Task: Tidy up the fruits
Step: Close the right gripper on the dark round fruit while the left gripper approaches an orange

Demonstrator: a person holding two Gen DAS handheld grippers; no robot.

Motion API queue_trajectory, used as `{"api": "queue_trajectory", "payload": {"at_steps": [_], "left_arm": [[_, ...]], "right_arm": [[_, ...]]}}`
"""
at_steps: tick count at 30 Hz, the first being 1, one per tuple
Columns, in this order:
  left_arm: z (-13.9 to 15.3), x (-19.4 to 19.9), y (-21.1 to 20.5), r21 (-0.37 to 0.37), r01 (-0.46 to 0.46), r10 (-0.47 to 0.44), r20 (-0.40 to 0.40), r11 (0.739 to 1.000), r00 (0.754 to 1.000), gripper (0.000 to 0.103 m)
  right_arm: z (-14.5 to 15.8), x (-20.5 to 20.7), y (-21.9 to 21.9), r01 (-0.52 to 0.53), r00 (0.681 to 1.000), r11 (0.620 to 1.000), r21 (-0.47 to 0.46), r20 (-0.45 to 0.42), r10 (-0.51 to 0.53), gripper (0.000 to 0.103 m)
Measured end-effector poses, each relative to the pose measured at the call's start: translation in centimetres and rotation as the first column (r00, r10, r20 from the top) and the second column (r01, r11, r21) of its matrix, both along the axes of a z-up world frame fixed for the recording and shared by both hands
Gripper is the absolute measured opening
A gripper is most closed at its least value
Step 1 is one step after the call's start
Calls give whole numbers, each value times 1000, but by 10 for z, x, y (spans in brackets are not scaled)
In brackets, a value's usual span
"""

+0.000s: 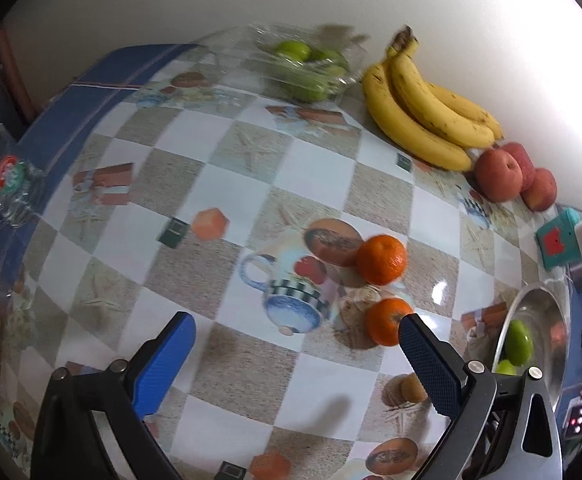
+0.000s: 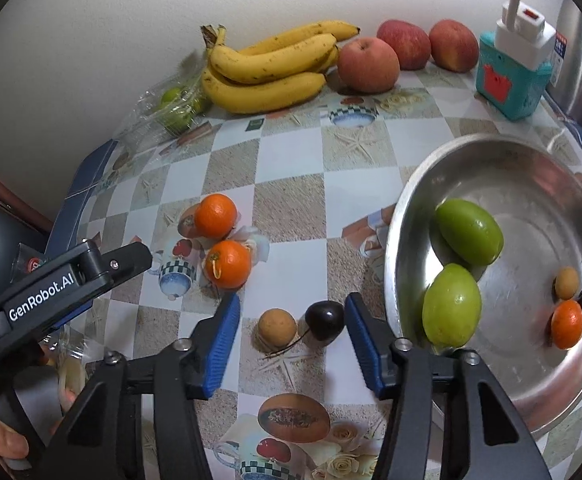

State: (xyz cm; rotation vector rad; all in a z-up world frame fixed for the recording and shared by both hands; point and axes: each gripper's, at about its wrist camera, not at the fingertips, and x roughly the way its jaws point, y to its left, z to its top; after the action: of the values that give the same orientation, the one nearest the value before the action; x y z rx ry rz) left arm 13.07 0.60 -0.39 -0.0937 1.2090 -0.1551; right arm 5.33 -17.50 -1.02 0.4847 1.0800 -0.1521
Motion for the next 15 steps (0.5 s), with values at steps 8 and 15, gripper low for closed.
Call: {"api": "queue_trajectory", "payload": {"at_steps": [8,15], "left_arm": [[-16,2,-22,-40,73,-74,-34,997,997,99],[-18,6,-33,-74,119,-121,-22,990,992,89]], "right_arm": [[-11,1,-5,21,999,1000,7,-35,-21,51],[-16,4,-7,33,998,999,8,-54,-32,47]]}}
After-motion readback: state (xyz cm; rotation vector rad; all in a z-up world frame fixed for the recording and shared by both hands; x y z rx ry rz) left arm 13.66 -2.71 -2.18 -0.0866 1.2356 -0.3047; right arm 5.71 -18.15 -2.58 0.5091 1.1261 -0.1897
